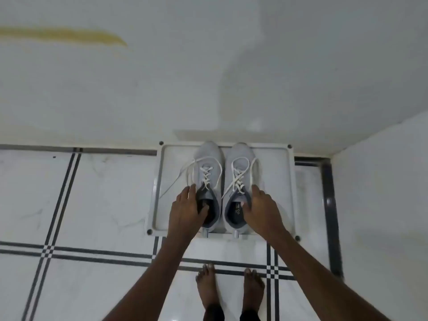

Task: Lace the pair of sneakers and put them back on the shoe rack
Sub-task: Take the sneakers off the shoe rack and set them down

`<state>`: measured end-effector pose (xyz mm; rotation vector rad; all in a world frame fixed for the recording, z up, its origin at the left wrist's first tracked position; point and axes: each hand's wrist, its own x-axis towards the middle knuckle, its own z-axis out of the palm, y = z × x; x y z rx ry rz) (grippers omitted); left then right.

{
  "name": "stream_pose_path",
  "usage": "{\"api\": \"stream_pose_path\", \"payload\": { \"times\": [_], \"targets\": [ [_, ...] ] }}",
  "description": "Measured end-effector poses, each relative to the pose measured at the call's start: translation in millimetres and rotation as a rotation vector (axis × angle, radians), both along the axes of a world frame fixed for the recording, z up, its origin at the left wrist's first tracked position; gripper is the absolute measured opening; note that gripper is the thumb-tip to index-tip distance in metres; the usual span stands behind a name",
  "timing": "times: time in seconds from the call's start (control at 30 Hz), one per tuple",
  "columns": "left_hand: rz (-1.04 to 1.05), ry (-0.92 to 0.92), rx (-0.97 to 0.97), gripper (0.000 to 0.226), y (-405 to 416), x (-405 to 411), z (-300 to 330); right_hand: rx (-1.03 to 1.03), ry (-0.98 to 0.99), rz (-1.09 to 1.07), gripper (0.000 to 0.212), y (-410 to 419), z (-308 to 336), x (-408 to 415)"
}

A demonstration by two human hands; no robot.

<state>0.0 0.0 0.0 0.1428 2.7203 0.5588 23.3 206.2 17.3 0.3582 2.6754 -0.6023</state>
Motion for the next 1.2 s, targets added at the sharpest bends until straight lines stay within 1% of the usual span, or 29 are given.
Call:
{"api": "stream_pose_path", "payload": {
  "times": [0.1, 0.17, 0.23, 0.33, 0.4, 0.47, 0.63, 0.8, 0.97, 1.07, 1.2],
  "targets": [
    [0.154, -0.058, 0.094, 0.055, -1.3, 4.3, -24.3, -0.076, 0.038, -0.134, 0.031, -2.2, -30.1, -0.8],
    [0.196, -0.076, 0.052, 0.04, -1.2, 0.7, -35.2, -0.039, 0.047, -0.197, 0.029, -4.2, -42.5, -4.3],
    [0.2, -0.064, 0.01, 0.027, -0.9, -4.5, -44.2, -0.042, 0.023, -0.262, 0.032, -5.9, -54.5, -6.3],
    [0.22, -0.059, -0.034, 0.019, -3.2, -9.8, -47.3, -0.082, -0.105, -0.347, 0.031, -2.6, -63.3, -8.2],
    [0.239, -0.038, -0.031, 0.018, -3.0, -6.0, -44.7, -0.101, -0.126, -0.363, 0.025, 0.9, -62.5, -6.5],
    [0.272, -0.009, -0.001, 0.02, -3.8, 2.1, -36.6, -0.108, -0.095, -0.385, 0.02, 4.9, -54.8, -1.0],
    [0.327, 0.051, 0.052, 0.022, -11.3, 33.7, -1.9, -0.124, -0.059, -0.397, 0.016, 10.0, -23.8, 27.3],
    [0.276, 0.103, 0.074, 0.022, -31.5, 76.1, 36.3, -0.125, 0.062, -0.353, 0.006, 6.9, 23.0, 80.0],
    [0.23, 0.126, 0.077, 0.022, -59.9, 135.9, 60.6, -0.126, 0.137, -0.346, 0.008, -10.0, 50.1, 144.5],
    [0.205, 0.144, 0.092, 0.023, -80.1, 171.1, 62.3, -0.12, 0.167, -0.372, 0.009, -25.3, 50.4, 181.7],
    [0.191, 0.129, 0.133, 0.022, -109.8, 226.2, 38.6, -0.109, 0.152, -0.431, 0.008, -53.3, 30.3, 237.4]
  ]
}}
